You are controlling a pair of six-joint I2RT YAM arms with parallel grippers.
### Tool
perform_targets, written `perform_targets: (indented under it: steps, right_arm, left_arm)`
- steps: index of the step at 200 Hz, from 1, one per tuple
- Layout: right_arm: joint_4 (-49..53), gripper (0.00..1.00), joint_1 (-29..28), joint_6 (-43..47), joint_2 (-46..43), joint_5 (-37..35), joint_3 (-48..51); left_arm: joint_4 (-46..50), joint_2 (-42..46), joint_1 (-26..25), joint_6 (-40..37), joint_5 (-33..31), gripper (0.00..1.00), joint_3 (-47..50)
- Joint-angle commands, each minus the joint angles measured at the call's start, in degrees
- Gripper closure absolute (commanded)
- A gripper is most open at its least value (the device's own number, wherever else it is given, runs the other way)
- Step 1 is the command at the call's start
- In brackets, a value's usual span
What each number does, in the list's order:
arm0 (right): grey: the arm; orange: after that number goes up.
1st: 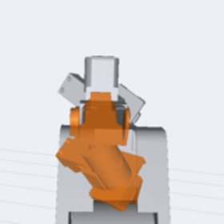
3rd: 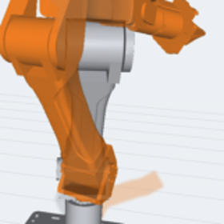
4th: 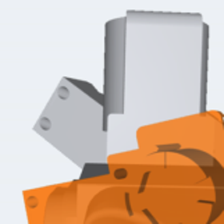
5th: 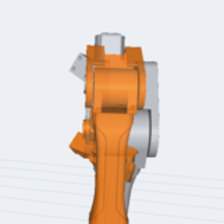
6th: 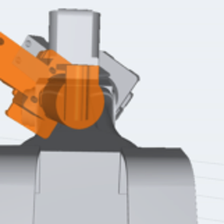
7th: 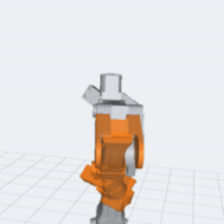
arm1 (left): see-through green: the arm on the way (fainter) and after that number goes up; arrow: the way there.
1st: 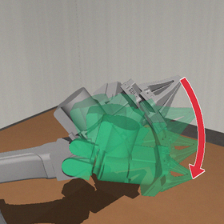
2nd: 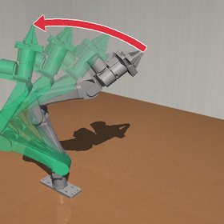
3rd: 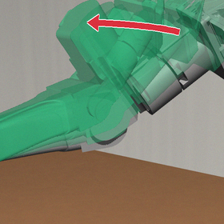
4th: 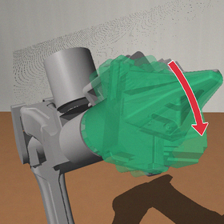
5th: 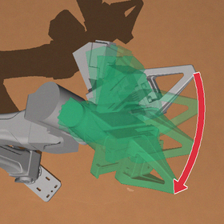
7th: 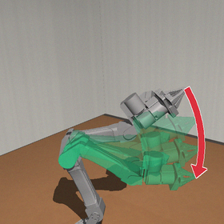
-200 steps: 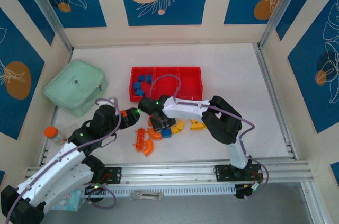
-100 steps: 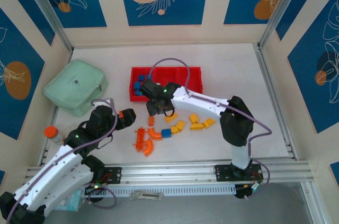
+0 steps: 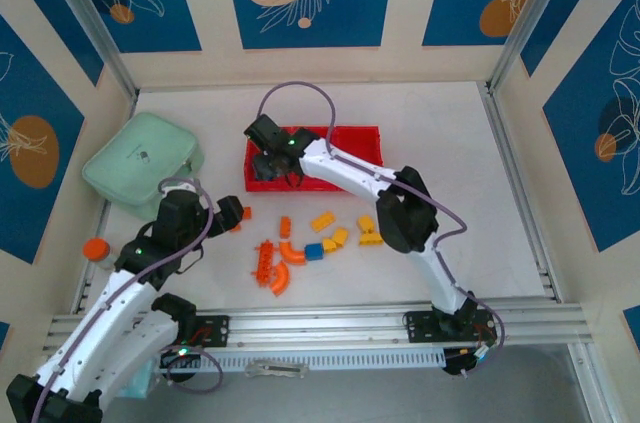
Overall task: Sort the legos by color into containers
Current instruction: Place the lego in the container.
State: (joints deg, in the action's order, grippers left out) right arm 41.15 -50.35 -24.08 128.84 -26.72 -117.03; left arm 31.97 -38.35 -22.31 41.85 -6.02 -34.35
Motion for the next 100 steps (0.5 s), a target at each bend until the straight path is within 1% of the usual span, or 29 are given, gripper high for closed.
perform_targets:
  steps: [1,27,43,56,82,100]
  right_arm:
    - [1.1,0.44,1.2,2.7,3.9,-0.6,-6.3]
    - [3.0,0.43,2.5,3.8,9.5,-1.0,-14.3]
    - [5.2,0.36,2.9,5.0,12.8,-1.4,-19.8]
    - [6.5,0.33,3.1,5.3,14.1,-1.4,-22.9]
    - [7.1,0.25,3.1,5.9,13.5,-0.8,-24.5]
    - [7.5,0.23,3.0,6.1,11.6,-1.2,-23.6]
  left_arm:
    - [0.0,-0.3,1.3,-1.6,1.7,0.01,-1.7]
    - [-0.8,-1.0,2.0,-1.7,2.1,0.01,-1.5]
    - [-0.9,-1.6,2.2,-1.7,2.7,0.01,-1.8]
    - [-0.9,-1.9,2.2,-1.6,3.1,0.01,-2.1]
    - [-1.5,-1.6,2.3,-1.1,3.7,0.01,-2.0]
    - [-1.1,-1.5,2.2,-1.2,4.0,0.01,-2.4]
